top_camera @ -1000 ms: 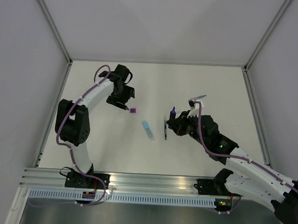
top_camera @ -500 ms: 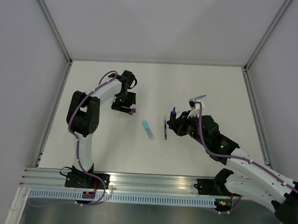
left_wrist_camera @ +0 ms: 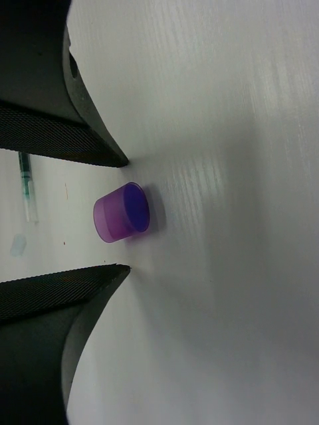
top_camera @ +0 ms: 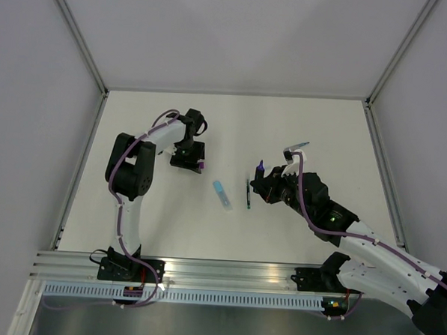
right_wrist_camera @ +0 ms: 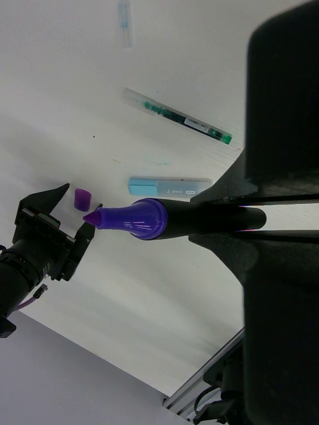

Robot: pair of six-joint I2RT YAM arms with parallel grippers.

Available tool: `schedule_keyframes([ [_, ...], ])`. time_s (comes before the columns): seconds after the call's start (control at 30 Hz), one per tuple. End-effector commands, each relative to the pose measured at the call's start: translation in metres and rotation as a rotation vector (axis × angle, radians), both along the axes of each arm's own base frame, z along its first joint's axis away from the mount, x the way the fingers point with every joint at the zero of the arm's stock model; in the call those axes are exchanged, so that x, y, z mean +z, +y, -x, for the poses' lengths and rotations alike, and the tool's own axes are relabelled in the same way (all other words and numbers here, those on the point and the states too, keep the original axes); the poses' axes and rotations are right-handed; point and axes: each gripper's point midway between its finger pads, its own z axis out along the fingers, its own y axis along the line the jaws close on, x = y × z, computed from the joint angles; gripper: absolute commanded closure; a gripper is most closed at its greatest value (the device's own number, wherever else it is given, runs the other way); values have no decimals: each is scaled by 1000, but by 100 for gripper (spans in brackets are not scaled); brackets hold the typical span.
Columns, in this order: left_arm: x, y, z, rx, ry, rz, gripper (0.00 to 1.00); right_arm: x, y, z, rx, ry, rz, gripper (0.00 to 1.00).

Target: Insert the pens into the pen caps

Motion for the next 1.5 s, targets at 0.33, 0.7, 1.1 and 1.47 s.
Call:
schedule_keyframes([
  [0.33,-14,4,6,64,44,-35,43,31,3,-2,4,-62,-50,100],
  [0.7,-24,11,16,32,67,-58,71,29,3,-3,-3,-58,-48,100],
  [1.1,46,16,-15,-325,-232,-155,98,18,13,-4,44,-45,-22,100],
  [1.47,216,-56,15,-965,-973,-201,98,17,57,23,340,-50,-92,100],
])
